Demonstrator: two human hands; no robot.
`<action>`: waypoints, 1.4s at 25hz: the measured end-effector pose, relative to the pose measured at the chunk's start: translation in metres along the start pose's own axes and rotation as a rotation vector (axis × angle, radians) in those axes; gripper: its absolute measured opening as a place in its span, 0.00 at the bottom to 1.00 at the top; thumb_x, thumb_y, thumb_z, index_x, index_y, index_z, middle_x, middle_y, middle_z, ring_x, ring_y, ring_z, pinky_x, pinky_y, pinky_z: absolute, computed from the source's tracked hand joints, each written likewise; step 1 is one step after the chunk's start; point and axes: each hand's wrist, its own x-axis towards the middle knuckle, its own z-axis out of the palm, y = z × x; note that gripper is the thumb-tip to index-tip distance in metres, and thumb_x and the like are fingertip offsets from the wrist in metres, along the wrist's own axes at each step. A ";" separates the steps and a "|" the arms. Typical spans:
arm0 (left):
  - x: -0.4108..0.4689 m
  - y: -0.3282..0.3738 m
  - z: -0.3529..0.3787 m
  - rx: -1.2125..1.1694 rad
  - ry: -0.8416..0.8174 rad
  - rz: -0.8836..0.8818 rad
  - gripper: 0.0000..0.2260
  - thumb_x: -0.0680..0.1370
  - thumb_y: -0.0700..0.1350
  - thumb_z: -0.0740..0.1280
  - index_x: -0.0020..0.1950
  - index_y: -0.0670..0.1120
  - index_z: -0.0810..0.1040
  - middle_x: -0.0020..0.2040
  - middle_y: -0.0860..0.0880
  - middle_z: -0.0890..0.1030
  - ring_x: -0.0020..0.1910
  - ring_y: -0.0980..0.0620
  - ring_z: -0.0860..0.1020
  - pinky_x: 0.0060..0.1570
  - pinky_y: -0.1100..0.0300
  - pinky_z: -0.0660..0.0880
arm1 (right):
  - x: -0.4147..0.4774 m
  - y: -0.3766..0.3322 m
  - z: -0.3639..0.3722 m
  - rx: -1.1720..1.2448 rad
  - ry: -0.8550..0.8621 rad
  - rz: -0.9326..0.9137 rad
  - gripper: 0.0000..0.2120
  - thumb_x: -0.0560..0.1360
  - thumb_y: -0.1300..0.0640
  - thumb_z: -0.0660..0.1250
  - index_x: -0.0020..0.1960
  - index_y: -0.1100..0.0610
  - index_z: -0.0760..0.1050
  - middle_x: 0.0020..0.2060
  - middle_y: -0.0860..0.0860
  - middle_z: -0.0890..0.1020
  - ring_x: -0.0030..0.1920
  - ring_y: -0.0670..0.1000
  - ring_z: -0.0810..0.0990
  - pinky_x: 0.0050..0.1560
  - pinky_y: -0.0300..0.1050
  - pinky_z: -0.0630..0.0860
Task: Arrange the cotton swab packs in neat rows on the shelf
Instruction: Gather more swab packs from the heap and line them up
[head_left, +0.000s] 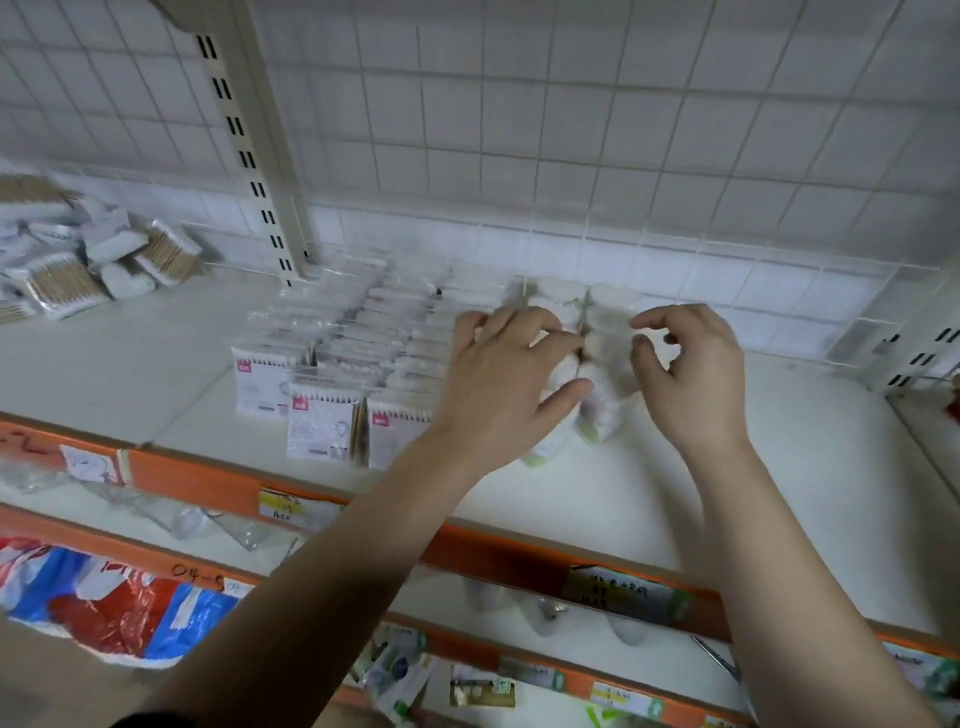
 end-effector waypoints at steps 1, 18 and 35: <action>-0.005 -0.012 -0.008 0.024 0.021 -0.026 0.18 0.75 0.60 0.60 0.56 0.52 0.80 0.55 0.52 0.79 0.54 0.48 0.76 0.56 0.51 0.61 | 0.003 -0.014 0.007 0.007 -0.020 -0.040 0.09 0.71 0.61 0.64 0.49 0.55 0.79 0.47 0.49 0.78 0.50 0.55 0.74 0.51 0.44 0.70; -0.192 -0.321 -0.188 0.222 0.083 -0.406 0.18 0.76 0.58 0.59 0.61 0.52 0.78 0.58 0.51 0.78 0.58 0.49 0.75 0.56 0.52 0.62 | -0.037 -0.313 0.257 0.157 -0.359 -0.306 0.07 0.73 0.60 0.67 0.50 0.54 0.79 0.48 0.51 0.79 0.52 0.54 0.76 0.53 0.39 0.66; -0.219 -0.503 -0.209 0.202 0.042 -0.587 0.19 0.76 0.57 0.60 0.64 0.52 0.76 0.62 0.51 0.75 0.61 0.50 0.72 0.61 0.46 0.66 | 0.004 -0.431 0.430 0.265 -0.513 -0.289 0.09 0.73 0.58 0.66 0.53 0.52 0.78 0.50 0.47 0.77 0.48 0.46 0.74 0.47 0.40 0.72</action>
